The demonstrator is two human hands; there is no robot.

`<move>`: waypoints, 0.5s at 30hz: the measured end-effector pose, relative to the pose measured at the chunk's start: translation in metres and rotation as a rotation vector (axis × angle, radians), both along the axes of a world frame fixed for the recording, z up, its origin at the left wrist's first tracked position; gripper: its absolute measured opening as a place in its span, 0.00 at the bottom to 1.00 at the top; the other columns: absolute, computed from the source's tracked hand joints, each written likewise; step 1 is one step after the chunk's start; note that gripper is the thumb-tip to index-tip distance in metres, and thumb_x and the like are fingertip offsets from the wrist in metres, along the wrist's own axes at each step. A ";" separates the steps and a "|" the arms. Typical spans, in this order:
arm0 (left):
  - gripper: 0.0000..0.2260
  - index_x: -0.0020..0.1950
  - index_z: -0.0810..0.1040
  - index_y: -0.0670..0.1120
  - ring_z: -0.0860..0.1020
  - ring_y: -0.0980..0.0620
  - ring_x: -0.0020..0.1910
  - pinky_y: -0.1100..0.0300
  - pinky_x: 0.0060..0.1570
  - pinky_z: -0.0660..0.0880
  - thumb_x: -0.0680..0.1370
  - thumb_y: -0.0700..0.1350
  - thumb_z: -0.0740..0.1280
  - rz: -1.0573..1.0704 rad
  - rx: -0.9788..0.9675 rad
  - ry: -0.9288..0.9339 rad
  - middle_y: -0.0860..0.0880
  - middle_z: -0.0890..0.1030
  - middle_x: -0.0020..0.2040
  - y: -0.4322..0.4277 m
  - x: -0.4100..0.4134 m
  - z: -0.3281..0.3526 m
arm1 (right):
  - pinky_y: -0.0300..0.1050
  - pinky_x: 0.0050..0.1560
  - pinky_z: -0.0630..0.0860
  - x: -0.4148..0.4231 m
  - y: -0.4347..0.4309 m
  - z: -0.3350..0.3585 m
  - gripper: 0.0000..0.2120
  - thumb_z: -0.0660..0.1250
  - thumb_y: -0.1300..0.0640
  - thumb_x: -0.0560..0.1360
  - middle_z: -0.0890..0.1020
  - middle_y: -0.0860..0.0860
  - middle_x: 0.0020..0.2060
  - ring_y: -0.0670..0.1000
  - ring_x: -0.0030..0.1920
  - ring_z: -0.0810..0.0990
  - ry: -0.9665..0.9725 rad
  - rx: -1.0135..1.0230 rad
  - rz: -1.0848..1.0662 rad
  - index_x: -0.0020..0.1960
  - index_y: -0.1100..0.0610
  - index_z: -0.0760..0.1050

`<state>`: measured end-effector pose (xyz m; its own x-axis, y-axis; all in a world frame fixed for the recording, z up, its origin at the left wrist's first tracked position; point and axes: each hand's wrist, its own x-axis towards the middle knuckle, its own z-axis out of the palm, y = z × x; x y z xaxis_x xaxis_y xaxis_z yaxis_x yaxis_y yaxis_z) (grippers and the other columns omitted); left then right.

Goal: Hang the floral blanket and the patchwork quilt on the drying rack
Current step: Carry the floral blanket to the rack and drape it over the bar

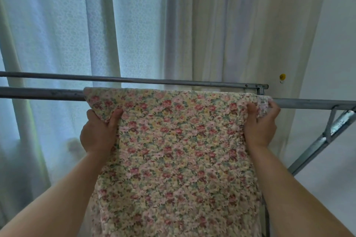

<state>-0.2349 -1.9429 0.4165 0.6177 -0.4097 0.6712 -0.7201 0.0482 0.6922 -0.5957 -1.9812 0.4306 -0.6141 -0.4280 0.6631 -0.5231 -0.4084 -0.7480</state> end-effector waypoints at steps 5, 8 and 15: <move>0.37 0.54 0.66 0.37 0.77 0.32 0.44 0.48 0.38 0.69 0.66 0.70 0.56 -0.005 0.000 -0.015 0.32 0.78 0.46 0.000 0.002 -0.003 | 0.51 0.51 0.74 -0.001 0.004 -0.017 0.22 0.59 0.51 0.79 0.74 0.59 0.65 0.62 0.56 0.77 0.184 -0.064 -0.051 0.71 0.55 0.62; 0.35 0.53 0.66 0.38 0.77 0.33 0.43 0.47 0.39 0.70 0.67 0.70 0.57 -0.009 0.004 -0.017 0.33 0.78 0.45 0.001 0.003 -0.008 | 0.50 0.47 0.74 -0.001 0.006 -0.033 0.22 0.57 0.52 0.79 0.76 0.60 0.61 0.62 0.52 0.78 0.173 -0.015 -0.036 0.72 0.52 0.59; 0.34 0.51 0.65 0.39 0.77 0.35 0.39 0.52 0.34 0.67 0.68 0.70 0.55 -0.011 0.060 -0.035 0.35 0.78 0.41 0.007 0.000 -0.032 | 0.54 0.46 0.75 0.001 0.008 -0.063 0.22 0.56 0.52 0.80 0.78 0.63 0.56 0.63 0.48 0.78 0.189 0.091 0.000 0.73 0.50 0.57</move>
<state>-0.2347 -1.9355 0.3850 0.5898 -0.4561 0.6664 -0.7435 0.0154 0.6686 -0.5952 -1.9729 0.3679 -0.4828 -0.4913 0.7249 -0.6574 -0.3435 -0.6707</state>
